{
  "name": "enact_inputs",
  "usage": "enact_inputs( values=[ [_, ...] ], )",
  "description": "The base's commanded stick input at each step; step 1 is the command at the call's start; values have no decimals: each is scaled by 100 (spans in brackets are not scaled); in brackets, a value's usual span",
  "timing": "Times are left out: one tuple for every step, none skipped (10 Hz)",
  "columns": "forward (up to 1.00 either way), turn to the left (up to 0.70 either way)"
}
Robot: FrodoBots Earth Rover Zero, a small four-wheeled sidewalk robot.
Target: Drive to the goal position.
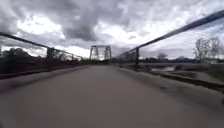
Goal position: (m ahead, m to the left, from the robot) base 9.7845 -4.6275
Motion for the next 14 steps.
enact_inputs(
  values=[
    [100, 19],
    [100, 9],
    [100, 0],
    [100, 0],
    [100, 0],
    [100, 0],
    [100, 0],
    [100, 0],
    [100, 0],
    [100, 0],
    [100, 0],
    [100, 0],
    [100, 0],
    [100, 0]
  ],
)
